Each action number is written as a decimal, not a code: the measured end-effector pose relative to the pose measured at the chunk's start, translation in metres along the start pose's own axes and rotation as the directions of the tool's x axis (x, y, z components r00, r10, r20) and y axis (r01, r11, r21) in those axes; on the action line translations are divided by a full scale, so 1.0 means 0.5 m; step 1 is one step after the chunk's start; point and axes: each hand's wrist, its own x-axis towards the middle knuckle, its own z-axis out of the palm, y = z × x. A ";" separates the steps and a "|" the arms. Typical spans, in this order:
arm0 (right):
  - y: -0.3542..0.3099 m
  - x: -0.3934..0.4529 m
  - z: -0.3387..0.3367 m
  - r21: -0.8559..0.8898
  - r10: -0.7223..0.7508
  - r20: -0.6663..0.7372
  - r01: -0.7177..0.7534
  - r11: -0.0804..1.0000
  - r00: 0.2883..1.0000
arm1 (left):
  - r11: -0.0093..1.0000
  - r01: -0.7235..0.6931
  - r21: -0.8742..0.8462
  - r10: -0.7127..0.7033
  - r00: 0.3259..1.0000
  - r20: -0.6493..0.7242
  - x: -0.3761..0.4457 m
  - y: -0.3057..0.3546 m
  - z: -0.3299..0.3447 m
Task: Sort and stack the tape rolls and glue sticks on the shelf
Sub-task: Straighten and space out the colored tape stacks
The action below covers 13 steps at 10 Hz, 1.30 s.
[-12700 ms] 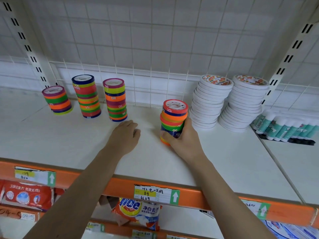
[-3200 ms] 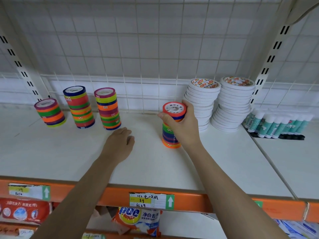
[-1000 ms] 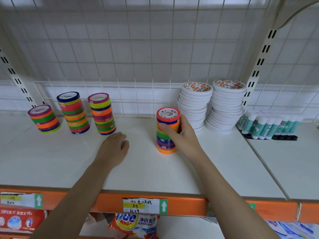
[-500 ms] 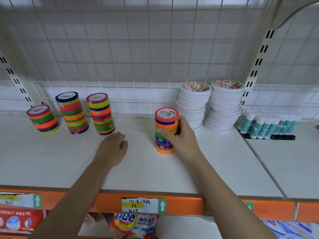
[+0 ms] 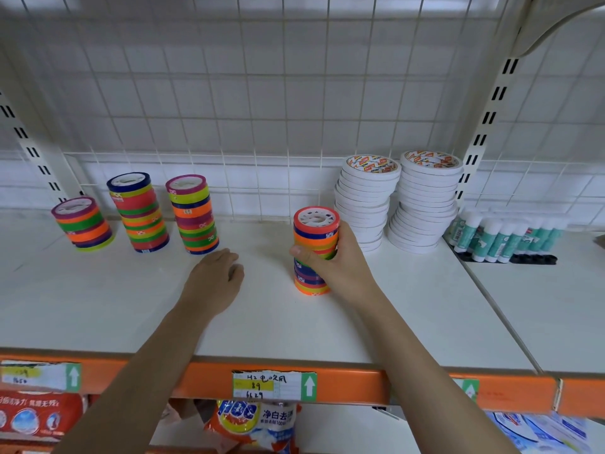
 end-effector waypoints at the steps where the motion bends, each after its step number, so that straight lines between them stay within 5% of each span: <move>1: -0.002 -0.004 -0.010 0.032 0.005 0.067 -0.007 0.999 0.998 | 1.000 -0.003 0.000 0.003 1.000 0.001 0.002 -0.003 0.002; 10: 0.010 -0.002 -0.011 0.069 0.084 0.080 -0.089 0.994 0.993 | 1.000 -0.015 0.013 0.015 1.000 0.002 0.007 -0.008 0.006; 13: 0.026 -0.002 -0.028 -0.042 0.114 0.237 -0.108 0.993 0.965 | 1.000 -0.024 -0.006 0.024 1.000 -0.013 0.005 -0.007 0.004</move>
